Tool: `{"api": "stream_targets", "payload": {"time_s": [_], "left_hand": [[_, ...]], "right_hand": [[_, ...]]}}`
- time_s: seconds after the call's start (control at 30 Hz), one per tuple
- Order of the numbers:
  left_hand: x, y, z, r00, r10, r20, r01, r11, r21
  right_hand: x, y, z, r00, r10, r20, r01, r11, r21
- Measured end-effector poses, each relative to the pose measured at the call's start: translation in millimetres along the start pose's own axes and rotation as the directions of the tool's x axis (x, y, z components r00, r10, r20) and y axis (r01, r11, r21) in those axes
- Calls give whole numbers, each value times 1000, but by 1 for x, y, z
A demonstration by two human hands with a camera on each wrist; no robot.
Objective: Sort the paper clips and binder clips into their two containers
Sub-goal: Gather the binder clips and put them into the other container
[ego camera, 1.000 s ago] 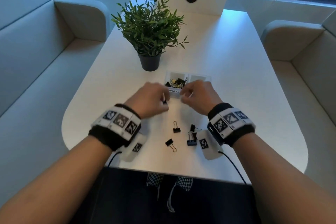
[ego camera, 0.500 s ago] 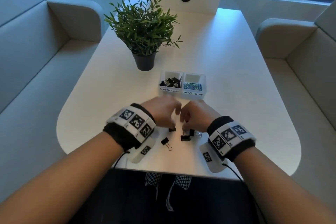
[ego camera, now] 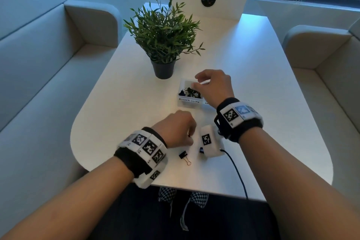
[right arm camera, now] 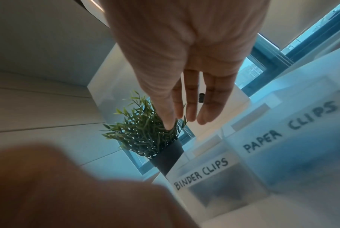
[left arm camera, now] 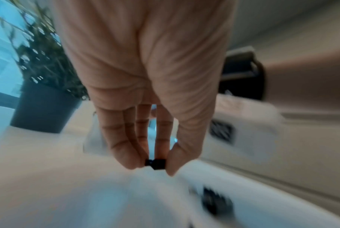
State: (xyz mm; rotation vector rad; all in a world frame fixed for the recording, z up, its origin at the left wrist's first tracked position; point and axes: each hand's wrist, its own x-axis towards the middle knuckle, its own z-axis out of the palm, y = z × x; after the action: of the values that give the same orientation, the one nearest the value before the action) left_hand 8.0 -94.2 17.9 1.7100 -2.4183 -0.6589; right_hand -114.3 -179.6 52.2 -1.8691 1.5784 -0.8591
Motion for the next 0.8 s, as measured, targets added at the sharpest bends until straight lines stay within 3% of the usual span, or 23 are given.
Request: {"api": "stream_targets", "payload": {"time_s": [0.1, 0.2, 0.3, 0.43, 0.5, 0.57, 0.67, 0.73, 0.8], "left_hand": [[10, -3, -31, 979, 22, -204, -34, 998, -54], [38, -8, -58, 932, -21, -362, -12, 996, -90], [64, -12, -61, 925, -76, -371, 48, 995, -84], [62, -2, -42, 937, -83, -338, 74, 996, -39], [43, 7, -33, 965, -29, -262, 30, 1000, -1], [21, 14, -22, 999, 3, -44, 1, 997, 75], [-9, 20, -6, 959, 15, 282, -55, 989, 136], [-20, 22, 4, 936, 66, 345, -124, 981, 149], [-25, 20, 11, 937, 117, 329, -174, 973, 149]], "right_hand": [[-15, 14, -8, 998, -46, 42, 52, 989, -140], [-37, 26, -26, 949, 32, 314, 62, 957, -285], [-55, 32, -38, 809, 179, 559, 59, 923, -381], [-73, 39, -35, 767, 207, 608, 127, 879, -460], [-79, 44, -29, 774, 178, 608, 160, 874, -460], [-81, 47, -22, 804, 129, 580, 182, 876, -447], [-80, 48, -19, 825, 85, 559, 220, 862, -457], [-76, 44, -22, 827, 75, 557, 220, 868, -444], [-68, 37, -26, 861, 40, 507, 174, 914, -368]]}}
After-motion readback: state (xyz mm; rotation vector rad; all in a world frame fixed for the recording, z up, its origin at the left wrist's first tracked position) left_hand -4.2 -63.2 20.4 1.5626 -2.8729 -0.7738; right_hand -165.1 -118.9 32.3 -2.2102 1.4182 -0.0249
